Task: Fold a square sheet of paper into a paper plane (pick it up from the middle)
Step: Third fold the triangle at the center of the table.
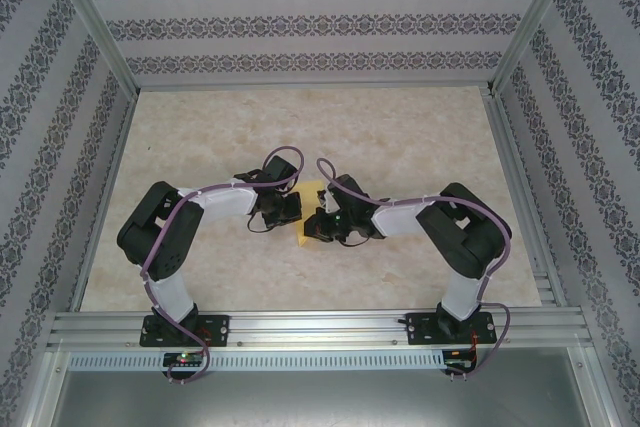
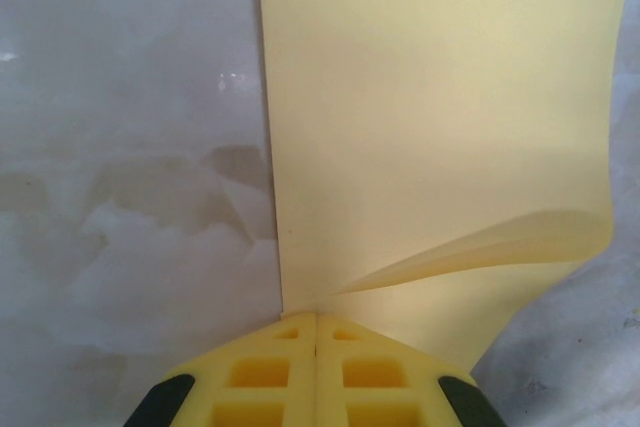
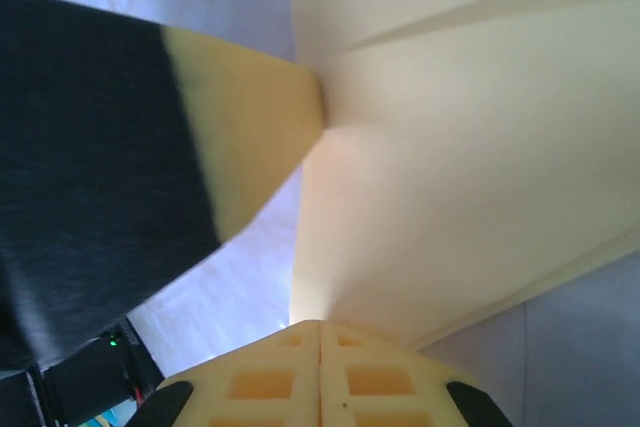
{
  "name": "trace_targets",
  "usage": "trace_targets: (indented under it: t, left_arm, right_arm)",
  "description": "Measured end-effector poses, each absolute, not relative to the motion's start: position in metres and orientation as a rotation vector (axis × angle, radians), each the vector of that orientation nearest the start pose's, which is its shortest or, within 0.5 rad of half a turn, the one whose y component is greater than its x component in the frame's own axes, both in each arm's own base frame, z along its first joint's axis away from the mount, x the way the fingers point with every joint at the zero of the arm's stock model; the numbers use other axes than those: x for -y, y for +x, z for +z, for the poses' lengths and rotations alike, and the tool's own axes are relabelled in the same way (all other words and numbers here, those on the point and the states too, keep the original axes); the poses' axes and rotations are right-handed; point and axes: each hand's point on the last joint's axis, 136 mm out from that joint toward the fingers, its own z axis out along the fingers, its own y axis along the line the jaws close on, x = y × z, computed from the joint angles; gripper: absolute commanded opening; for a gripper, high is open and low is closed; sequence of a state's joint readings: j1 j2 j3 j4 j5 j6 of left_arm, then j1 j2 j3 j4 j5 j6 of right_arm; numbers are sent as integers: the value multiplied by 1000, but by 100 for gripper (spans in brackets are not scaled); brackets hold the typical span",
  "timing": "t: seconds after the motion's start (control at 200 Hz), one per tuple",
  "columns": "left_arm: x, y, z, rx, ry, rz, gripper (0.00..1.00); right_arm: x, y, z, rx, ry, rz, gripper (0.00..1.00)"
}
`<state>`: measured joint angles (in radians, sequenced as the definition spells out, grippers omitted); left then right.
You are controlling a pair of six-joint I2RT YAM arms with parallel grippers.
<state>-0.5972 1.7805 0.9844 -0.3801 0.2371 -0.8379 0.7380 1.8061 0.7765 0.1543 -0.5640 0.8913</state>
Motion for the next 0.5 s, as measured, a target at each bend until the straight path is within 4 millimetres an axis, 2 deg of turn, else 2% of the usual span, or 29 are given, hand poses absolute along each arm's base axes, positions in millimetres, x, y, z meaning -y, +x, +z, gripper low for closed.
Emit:
trace_targets:
  t: [0.5]
  left_arm:
    - [248, 293, 16, -2915, -282, -643, 0]
  right_arm:
    - [-340, 232, 22, -2815, -94, 1275, 9]
